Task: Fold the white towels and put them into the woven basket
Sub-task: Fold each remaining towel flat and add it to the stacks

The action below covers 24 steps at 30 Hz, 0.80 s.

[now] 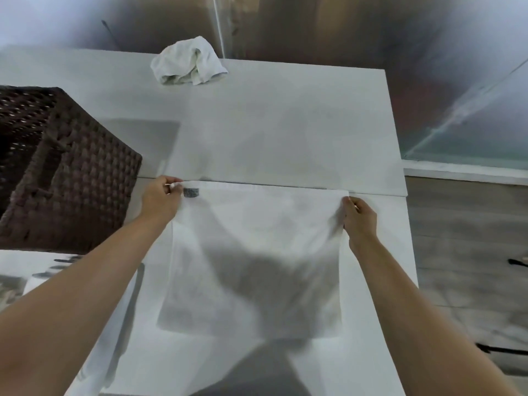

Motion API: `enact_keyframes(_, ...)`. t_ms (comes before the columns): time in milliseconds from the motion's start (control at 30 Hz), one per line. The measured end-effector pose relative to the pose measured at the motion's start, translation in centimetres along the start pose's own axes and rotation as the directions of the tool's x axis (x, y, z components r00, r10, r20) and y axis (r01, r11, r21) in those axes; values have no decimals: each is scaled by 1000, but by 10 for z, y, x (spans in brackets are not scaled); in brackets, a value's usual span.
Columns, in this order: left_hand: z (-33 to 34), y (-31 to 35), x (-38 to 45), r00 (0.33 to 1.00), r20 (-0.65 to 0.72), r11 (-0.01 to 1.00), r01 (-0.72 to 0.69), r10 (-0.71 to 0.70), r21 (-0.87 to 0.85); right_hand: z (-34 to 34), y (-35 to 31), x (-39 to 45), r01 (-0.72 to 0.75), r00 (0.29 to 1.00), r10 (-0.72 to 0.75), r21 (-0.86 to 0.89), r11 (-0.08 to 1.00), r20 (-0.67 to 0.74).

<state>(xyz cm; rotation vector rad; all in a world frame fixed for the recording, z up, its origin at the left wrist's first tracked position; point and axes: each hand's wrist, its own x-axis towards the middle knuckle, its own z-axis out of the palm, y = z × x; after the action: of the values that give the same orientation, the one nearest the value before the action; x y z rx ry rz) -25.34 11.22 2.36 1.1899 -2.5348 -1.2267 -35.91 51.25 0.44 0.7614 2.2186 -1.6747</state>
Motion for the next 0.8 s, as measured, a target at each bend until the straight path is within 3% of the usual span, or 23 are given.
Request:
enact_keyframes(100, 5, -11, 1, 999, -26, 998, 28, -30, -52, 0, 7, 4, 26, 1000, -26, -1, 1000, -2)
enact_keyframes(200, 6, -21, -5, 997, 51, 995, 60, -56, -81, -1, 16, 5, 6, 1000, -6, 22, 1000, 7)
enact_keyframes(433, 13, -78, -88, 977, 212, 987, -12, -22, 159, -13, 68, -29, -9, 998, 20, -166, 986, 64)
enact_keyframes(600, 13, -124, -162, 982, 188, 962, -66, 16, 266, -24, 105, -69, 28, 998, -9, -280, 960, 69)
enact_keyframes(800, 0, -153, -213, 977, 173, 946, 61, -121, 319, -44, 137, -117, 19, 998, 4, -395, 919, 57)
